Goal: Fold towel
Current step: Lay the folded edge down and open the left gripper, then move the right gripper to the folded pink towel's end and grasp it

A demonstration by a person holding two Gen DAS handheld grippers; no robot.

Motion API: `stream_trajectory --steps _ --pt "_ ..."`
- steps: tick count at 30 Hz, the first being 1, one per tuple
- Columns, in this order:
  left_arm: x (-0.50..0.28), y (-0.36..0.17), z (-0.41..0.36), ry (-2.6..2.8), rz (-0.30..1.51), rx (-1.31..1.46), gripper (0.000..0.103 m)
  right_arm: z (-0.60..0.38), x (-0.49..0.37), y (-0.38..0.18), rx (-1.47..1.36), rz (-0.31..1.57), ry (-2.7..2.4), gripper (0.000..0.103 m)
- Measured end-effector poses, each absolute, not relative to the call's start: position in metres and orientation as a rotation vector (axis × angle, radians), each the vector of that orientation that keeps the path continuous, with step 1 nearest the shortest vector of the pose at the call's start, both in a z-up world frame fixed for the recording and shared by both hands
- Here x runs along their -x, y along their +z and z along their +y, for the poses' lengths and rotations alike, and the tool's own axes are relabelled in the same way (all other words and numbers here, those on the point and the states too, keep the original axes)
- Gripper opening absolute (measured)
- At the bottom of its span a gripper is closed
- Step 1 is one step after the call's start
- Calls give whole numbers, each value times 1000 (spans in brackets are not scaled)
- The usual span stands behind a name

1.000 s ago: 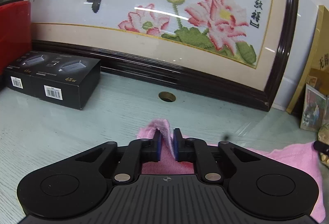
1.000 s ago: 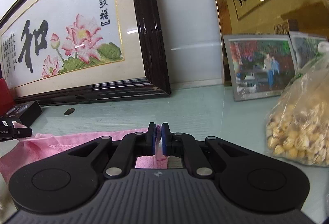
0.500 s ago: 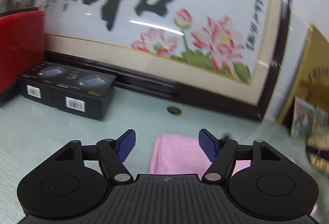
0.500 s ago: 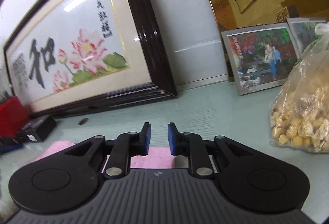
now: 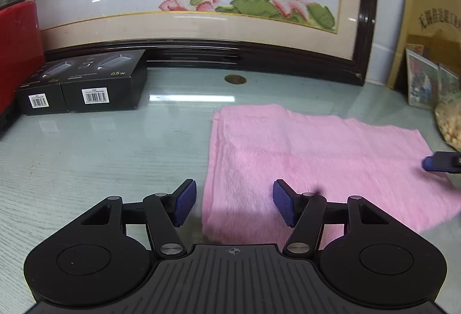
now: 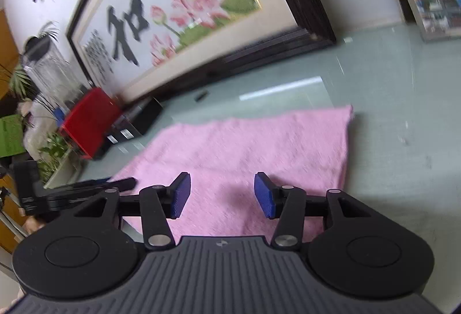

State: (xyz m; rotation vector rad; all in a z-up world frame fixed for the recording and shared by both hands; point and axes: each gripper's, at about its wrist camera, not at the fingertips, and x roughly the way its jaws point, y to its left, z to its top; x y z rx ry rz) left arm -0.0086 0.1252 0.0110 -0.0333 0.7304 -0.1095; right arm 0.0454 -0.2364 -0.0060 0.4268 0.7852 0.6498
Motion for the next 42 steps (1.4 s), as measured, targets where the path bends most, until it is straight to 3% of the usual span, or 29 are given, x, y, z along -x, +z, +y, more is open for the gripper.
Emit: stream_trajectory --steps 4,9,12,19,27,42 --pt "22 11 121 -112 716 -21 63 -241 -42 -5 -425 769 631 62" --pt "44 13 119 -58 698 -60 63 -255 -38 2 -470 698 631 64" --pt "56 17 116 -14 681 -94 63 -263 -37 6 -498 663 625 75" --pt "58 44 99 -64 566 -129 64 -278 -36 9 -535 633 601 76" --pt "26 18 88 -119 700 -196 64 -297 -5 -5 -564 673 607 79" --pt "32 8 109 -185 673 -102 71 -288 36 -16 -680 796 544 83"
